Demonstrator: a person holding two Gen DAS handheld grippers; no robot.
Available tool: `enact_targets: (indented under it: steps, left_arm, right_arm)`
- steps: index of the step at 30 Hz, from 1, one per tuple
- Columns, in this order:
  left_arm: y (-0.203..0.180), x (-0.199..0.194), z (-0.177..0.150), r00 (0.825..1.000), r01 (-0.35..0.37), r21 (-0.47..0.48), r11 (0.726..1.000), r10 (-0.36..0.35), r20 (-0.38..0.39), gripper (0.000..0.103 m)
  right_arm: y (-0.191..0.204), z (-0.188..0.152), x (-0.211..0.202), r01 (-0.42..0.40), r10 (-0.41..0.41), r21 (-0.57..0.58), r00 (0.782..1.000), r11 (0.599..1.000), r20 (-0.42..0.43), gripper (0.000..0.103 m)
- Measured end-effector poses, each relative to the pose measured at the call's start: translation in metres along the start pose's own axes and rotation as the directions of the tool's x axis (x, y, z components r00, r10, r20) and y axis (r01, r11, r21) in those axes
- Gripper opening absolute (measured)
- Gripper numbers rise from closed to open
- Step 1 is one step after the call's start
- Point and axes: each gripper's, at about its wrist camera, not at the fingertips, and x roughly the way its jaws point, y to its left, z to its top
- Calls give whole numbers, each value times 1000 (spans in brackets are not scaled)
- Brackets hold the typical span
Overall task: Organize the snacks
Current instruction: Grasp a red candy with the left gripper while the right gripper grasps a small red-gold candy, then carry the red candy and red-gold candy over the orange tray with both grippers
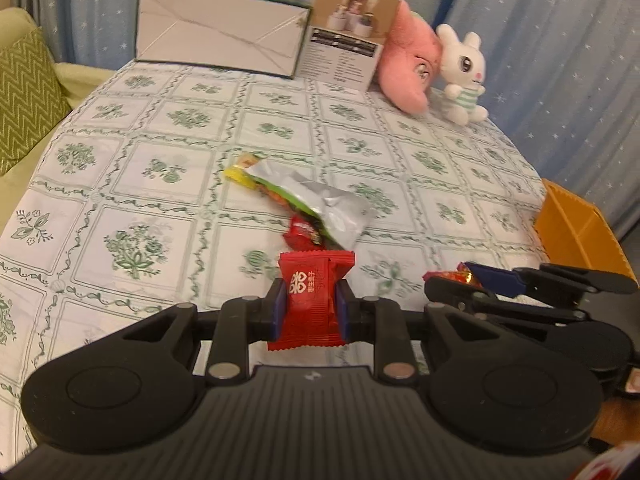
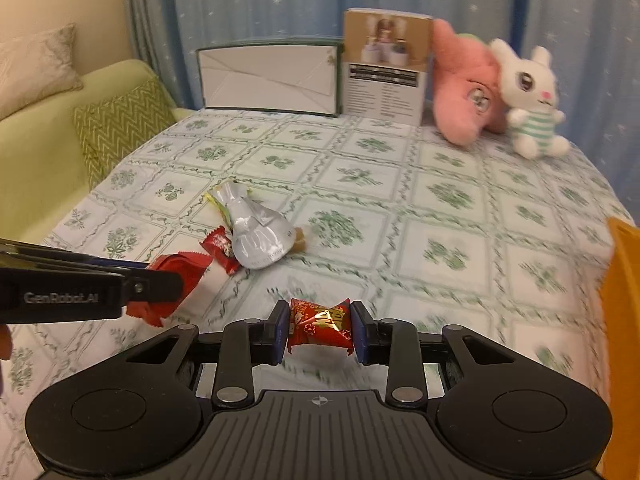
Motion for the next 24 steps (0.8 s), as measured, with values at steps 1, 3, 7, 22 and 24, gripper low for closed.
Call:
enact_targets:
  steps: [1, 3, 7, 22, 24]
  left_arm:
    - [-4, -4, -1, 1000, 0, 5, 1000, 0, 3, 23]
    - [-13, -14, -4, 1000, -2, 13, 1000, 2, 11, 23]
    - [-29, -38, -11, 1000, -5, 11, 1000, 5, 26, 23]
    - [-66, -98, -47, 1000, -15, 39, 999, 15, 11, 17]
    - [-61, -98, -52, 1000, -26, 46, 999, 27, -12, 17]
  right_arm:
    - [-2, -2, -7, 6, -6, 15, 1000, 1000, 0, 33]
    - [-5, -5, -22, 15, -15, 47, 1000, 999, 1, 33]
    - [-9, -12, -55, 38, -39, 74, 999, 997, 5, 33]
    - [-31, -50, -158, 110, -116, 187, 993, 976, 23, 33]
    - [-32, -54, -164, 108, -115, 194, 993, 975, 25, 33]
